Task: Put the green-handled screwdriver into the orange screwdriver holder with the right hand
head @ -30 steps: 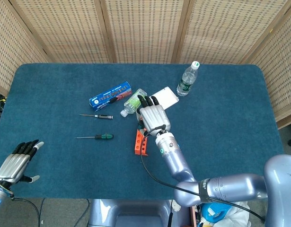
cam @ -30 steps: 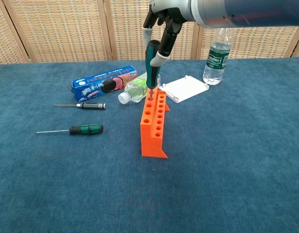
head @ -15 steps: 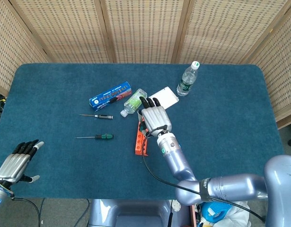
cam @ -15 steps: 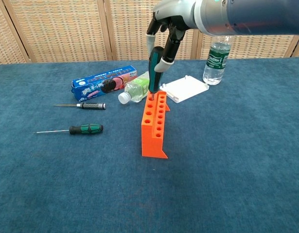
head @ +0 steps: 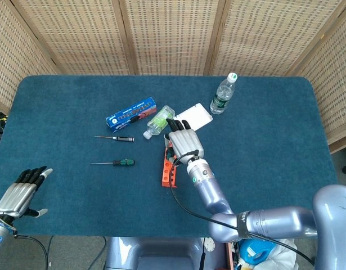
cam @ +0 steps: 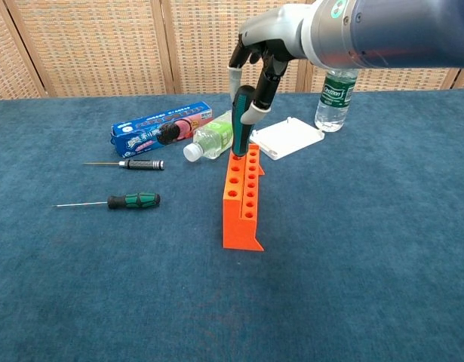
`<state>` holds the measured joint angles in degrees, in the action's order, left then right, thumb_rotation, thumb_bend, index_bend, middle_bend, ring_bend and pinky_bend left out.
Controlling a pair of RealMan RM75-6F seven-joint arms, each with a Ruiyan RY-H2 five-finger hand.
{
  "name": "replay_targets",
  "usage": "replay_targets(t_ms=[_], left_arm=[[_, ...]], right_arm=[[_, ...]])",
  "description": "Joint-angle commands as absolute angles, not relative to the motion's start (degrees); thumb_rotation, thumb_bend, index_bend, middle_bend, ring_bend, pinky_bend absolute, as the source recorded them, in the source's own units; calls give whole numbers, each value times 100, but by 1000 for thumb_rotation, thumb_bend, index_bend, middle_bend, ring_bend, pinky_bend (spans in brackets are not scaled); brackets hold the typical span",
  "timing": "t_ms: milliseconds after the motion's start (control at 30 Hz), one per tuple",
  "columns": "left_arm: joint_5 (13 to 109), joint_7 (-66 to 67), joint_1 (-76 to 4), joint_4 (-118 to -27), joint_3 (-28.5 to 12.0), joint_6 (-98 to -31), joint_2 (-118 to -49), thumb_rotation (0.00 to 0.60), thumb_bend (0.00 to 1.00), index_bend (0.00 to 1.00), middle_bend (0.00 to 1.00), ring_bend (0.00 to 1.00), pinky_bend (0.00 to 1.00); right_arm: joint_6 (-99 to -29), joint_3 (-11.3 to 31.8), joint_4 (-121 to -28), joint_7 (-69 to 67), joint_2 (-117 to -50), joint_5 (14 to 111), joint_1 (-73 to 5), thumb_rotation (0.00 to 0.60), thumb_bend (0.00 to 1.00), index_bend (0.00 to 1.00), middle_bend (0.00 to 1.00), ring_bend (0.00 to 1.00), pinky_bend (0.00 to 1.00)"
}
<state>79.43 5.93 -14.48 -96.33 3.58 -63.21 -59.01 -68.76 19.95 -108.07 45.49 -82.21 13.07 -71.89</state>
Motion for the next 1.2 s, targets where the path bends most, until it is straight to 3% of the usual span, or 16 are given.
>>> replay_targets(t_ms=[33, 300, 800, 967, 1200], left_arm=[[7946, 595, -1449, -9632, 360, -6320, -5905, 600, 56, 34, 0, 0, 0], [7967, 589, -1441, -9642, 366, -6348, -5898, 600, 57, 34, 0, 0, 0], [8008, 468, -1410, -9641, 345, -6449, -5856, 600, 57, 34, 0, 0, 0], [8067, 292, -1362, -9579, 325, -6562, -5852, 600, 57, 34, 0, 0, 0], [8171, 137, -1310, -9503, 299, -6722, -5885, 600, 57, 31, 0, 0, 0]], right_arm=[[-6869, 1993, -10805, 4535, -8218, 1329, -7182, 600, 259, 411, 0, 0, 0], [-6866, 1983, -10861, 4503, -8188, 1357, -7155, 600, 257, 272, 0, 0, 0], [-7386, 2116, -11572, 4670, -7638, 1597, -7078, 600, 257, 267, 0, 0, 0], [-7834, 1754, -12052, 4753, -7088, 2330, -6687, 600, 257, 267, 0, 0, 0], [-8369, 868, -12017, 4261, -6606, 4098, -5716, 600, 257, 245, 0, 0, 0]])
